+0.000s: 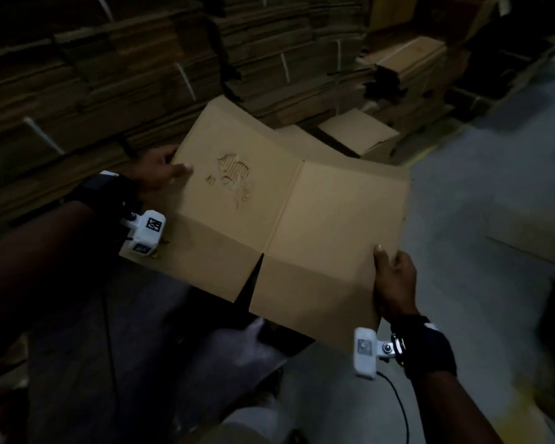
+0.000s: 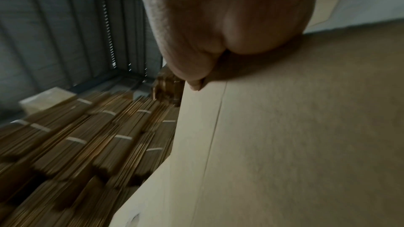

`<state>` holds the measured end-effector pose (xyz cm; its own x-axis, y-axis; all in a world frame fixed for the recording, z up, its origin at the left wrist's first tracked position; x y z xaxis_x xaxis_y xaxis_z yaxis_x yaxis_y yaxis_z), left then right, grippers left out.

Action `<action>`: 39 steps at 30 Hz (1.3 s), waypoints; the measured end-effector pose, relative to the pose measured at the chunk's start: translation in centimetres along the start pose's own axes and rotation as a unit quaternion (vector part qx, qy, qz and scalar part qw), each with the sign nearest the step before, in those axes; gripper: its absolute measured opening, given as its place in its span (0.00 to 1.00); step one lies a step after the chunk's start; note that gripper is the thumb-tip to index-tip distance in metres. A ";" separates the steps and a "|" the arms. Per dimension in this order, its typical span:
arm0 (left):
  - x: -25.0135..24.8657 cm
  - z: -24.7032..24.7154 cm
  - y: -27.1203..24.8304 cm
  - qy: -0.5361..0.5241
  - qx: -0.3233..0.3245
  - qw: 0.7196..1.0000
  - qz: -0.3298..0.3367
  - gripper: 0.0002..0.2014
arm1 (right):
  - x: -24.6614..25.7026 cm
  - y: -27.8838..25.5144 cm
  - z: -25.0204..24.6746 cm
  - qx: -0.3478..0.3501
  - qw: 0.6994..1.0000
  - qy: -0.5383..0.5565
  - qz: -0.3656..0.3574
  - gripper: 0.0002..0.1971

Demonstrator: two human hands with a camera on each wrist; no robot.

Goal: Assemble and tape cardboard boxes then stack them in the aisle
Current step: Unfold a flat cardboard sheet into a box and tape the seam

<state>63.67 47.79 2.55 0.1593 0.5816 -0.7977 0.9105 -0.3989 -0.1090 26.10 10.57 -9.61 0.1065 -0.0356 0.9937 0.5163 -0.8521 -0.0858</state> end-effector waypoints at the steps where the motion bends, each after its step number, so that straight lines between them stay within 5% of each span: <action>1: -0.6 1.0 2.2 0.016 0.015 1.000 0.007 0.24 | -0.6 0.5 -0.2 -0.024 1.000 0.001 0.006 0.15; 10: -1.7 8.7 19.9 0.111 0.093 0.985 0.093 0.24 | -6.6 2.7 4.2 -0.156 0.982 0.024 0.108 0.09; 15: 4.3 12.3 26.7 0.133 0.077 0.987 0.038 0.22 | -16.5 2.5 6.1 -0.204 0.956 -0.026 0.209 0.43; 18: 6.8 13.7 28.0 0.141 0.062 0.988 0.025 0.29 | -13.2 1.5 8.4 -0.216 0.959 -0.025 0.181 0.43; 21: 7.5 14.3 29.0 0.112 0.049 0.992 0.037 0.25 | -9.7 1.1 10.1 -0.230 0.962 -0.063 0.133 0.49; 25: 9.7 14.2 29.5 0.055 0.022 0.997 -0.053 0.24 | -8.8 0.4 12.2 -0.195 0.964 -0.051 0.174 0.44; 29: 10.2 14.0 29.6 0.081 0.024 0.994 -0.073 0.25 | -10.5 0.5 11.9 -0.200 0.961 -0.064 0.182 0.47; 35: 8.1 13.9 27.7 0.230 0.021 0.973 -0.008 0.37 | -9.8 0.8 11.3 -0.125 0.973 -0.085 0.172 0.43; 39: 5.2 16.9 22.3 0.319 0.023 0.944 0.086 0.31 | -8.3 1.2 9.7 -0.119 0.982 -0.092 0.113 0.45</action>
<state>78.37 29.88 -14.06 0.5136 0.8084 -0.2877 0.8351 -0.5479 -0.0488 34.06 14.86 -18.61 0.3584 -0.1614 0.9195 0.2502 -0.9323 -0.2612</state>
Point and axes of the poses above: each hand's wrist, its own y-axis towards the middle knuckle, its own z-axis out of the palm, x = y × z, the point moved 10 cm from there along y, towards the middle knuckle, and after that the axes turned 6 degrees about y, right-handed, at the moved point
